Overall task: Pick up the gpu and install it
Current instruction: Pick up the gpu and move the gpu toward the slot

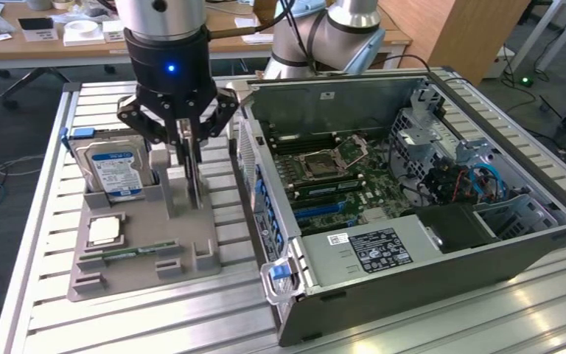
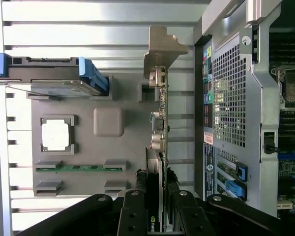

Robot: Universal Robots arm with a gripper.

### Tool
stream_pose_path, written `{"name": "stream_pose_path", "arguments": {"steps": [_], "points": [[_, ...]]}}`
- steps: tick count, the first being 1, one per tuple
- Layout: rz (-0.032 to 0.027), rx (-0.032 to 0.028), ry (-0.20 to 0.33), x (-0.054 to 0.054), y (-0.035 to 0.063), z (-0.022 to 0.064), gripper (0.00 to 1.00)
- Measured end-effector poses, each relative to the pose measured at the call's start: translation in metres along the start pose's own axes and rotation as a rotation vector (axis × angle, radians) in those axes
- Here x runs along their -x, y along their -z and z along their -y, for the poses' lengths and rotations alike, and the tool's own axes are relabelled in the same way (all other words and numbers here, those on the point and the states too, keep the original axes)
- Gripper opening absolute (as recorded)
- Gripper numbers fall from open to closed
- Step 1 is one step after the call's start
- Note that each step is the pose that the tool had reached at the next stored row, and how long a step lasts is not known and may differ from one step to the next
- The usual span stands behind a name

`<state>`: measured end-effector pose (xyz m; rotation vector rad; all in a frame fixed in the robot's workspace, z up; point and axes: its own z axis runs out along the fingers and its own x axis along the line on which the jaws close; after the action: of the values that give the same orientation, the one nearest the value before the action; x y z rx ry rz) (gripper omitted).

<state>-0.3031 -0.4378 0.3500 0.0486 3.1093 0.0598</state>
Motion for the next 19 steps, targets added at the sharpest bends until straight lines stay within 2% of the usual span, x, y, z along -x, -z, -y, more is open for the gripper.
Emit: {"name": "stream_pose_path", "arguments": {"steps": [8, 19], "points": [[0.0000, -0.0004, 0.000, 0.000, 0.0100, -0.0004, 0.26], [-0.0002, -0.0011, 0.000, 0.000, 0.0125, -0.0005, 0.26]]}}
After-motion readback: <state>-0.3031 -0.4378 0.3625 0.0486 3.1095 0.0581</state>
